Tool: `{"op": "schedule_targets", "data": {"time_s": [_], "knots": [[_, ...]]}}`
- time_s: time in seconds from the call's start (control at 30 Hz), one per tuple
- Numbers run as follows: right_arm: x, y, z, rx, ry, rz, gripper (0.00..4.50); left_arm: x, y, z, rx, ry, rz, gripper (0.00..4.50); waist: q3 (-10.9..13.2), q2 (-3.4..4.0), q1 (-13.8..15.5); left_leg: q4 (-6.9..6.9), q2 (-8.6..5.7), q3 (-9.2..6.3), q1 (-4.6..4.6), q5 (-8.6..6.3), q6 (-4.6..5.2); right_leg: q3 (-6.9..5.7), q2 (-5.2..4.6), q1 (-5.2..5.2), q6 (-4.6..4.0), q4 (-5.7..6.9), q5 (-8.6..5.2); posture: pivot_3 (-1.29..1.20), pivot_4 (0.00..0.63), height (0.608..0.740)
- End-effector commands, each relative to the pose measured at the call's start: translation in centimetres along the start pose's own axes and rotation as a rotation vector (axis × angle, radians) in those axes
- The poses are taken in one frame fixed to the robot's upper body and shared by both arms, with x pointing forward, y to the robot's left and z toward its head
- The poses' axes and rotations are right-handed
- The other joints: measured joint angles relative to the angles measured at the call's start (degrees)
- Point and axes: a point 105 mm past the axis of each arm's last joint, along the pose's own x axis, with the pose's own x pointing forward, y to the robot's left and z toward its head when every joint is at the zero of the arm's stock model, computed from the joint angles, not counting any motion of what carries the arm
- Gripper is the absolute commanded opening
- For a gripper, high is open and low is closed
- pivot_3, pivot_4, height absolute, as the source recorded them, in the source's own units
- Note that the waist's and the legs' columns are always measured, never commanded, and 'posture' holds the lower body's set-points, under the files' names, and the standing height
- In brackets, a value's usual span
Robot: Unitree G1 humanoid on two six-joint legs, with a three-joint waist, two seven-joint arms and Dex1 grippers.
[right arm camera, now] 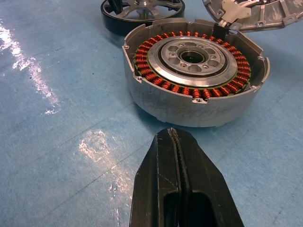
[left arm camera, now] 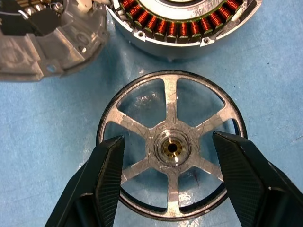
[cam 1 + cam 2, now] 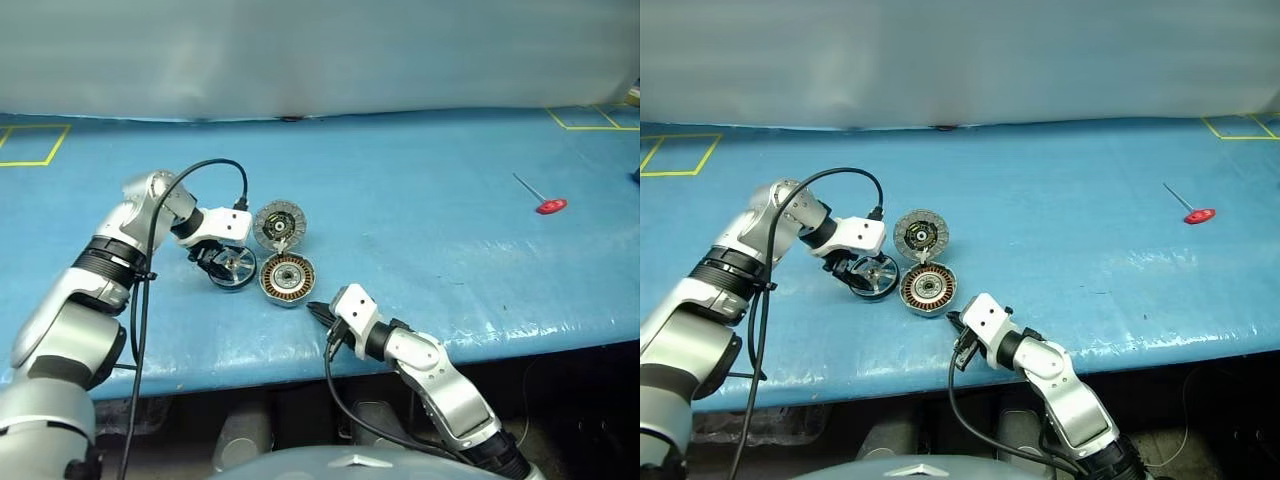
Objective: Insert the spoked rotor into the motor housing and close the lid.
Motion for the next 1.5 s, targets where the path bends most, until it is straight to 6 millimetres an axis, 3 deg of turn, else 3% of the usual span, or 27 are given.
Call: {"op": "schedule_targets", "data": {"time_s": [0.03,0.1,0.3,0.4,0.57,0.77,0.97,1.37,1.5], "knots": [[0.0,0.0,1.0,-0.006,-0.037,-0.006,0.00,-0.6,0.3,0.3,0.031,0.026,-0.002,3.24,0.0,0.00,0.0,0.00,0.00,0.00,0.00,0.00,0.00,0.00,0.00,0.00,0.00,0.00,0.00,0.00,0.150,0.740],[-0.1,0.0,0.9,-0.005,-0.037,-0.008,0.00,-0.5,0.3,0.2,0.030,0.036,-0.008,3.24,0.0,0.00,0.0,0.00,-0.01,0.00,0.00,0.00,0.00,0.00,0.00,0.00,0.00,0.00,0.00,0.00,0.150,0.740],[0.0,0.0,1.0,-0.002,-0.040,-0.012,0.00,-0.3,0.0,-0.1,0.037,0.067,-0.024,1.99,0.0,0.00,0.1,0.00,0.00,0.00,0.01,0.00,0.00,0.00,0.00,0.00,0.00,0.00,0.00,0.00,0.150,0.740],[0.0,0.0,1.1,-0.002,-0.041,-0.010,0.00,-0.8,0.2,-0.2,0.024,0.069,-0.010,1.99,0.0,0.00,0.0,0.00,0.01,0.00,0.01,0.00,0.00,0.00,0.00,0.01,0.00,0.00,0.00,0.00,0.150,0.740],[0.0,-0.1,1.2,-0.005,-0.044,-0.010,0.00,-3.6,0.3,-0.1,-0.008,0.077,0.039,1.99,0.0,-0.05,-0.2,0.00,0.01,0.03,-0.01,0.00,0.00,0.02,0.05,-0.03,0.00,0.00,0.00,0.00,0.150,0.740],[-0.1,-0.6,1.4,-0.012,-0.045,-0.010,0.00,-5.6,-1.5,0.2,-0.011,0.056,0.042,1.99,0.0,-0.04,0.0,-0.01,0.13,0.01,-0.04,-0.01,0.01,0.02,0.05,-0.07,-0.04,0.01,-0.02,0.00,0.150,0.740],[-0.4,-1.0,1.2,-0.016,-0.038,-0.014,0.00,-6.8,-3.4,3.3,-0.021,-0.188,0.059,1.99,0.0,-0.06,0.2,0.01,0.05,0.04,-0.04,-0.04,0.07,0.05,-0.09,-0.03,-0.02,-0.02,-0.07,0.00,0.150,0.740],[-0.6,-1.2,1.3,-0.026,-0.035,0.004,0.00,-3.6,-1.6,7.6,0.038,-0.473,0.240,1.99,0.0,-0.07,0.2,0.04,0.03,0.08,0.04,-0.04,0.07,0.08,-0.04,0.01,-0.18,0.01,-0.17,0.00,0.150,0.740],[-0.9,-1.4,1.4,-0.018,-0.049,-0.011,0.00,-2.3,-0.9,7.7,0.056,-0.484,0.246,1.99,0.0,-0.08,0.0,0.04,-0.01,0.11,0.04,-0.04,0.07,0.11,-0.03,0.01,-0.15,0.00,-0.14,0.00,0.150,0.740]]}}
